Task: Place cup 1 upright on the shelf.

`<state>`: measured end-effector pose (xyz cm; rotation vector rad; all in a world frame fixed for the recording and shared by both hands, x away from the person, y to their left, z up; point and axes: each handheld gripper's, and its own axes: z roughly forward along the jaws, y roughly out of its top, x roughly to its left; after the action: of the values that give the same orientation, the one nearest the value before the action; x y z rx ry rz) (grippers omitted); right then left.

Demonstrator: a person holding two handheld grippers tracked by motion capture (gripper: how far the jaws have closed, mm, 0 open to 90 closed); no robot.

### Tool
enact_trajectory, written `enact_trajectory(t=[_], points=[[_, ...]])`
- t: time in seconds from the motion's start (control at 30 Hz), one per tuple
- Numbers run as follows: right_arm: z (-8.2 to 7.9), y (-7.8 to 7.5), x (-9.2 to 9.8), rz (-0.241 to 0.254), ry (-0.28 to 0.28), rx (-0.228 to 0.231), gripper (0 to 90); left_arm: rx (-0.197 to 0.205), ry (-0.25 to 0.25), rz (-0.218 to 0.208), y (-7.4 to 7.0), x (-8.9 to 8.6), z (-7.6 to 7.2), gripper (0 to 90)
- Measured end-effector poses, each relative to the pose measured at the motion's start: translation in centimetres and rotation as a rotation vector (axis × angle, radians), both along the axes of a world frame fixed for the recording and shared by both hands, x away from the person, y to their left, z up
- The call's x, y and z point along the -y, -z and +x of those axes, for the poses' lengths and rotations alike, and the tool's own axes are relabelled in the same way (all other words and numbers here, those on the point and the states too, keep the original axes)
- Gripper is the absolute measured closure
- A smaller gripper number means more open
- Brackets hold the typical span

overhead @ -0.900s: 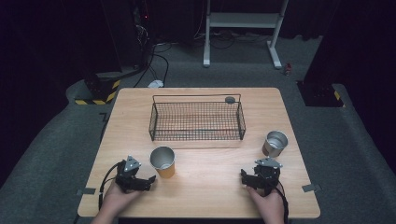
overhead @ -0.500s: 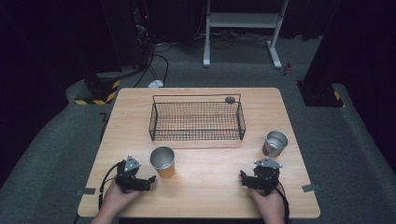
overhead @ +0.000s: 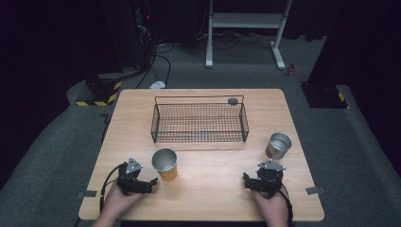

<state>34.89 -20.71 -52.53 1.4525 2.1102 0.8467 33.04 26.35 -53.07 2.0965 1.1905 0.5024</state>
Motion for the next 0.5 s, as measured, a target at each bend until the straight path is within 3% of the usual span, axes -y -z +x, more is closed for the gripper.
enact_trajectory(t=[0.5], points=[[-0.03,-0.01,-0.02,0.000,0.000,0.001,8.5,0.004,-0.012,0.001,-0.05,-0.01,-0.09,2.4]])
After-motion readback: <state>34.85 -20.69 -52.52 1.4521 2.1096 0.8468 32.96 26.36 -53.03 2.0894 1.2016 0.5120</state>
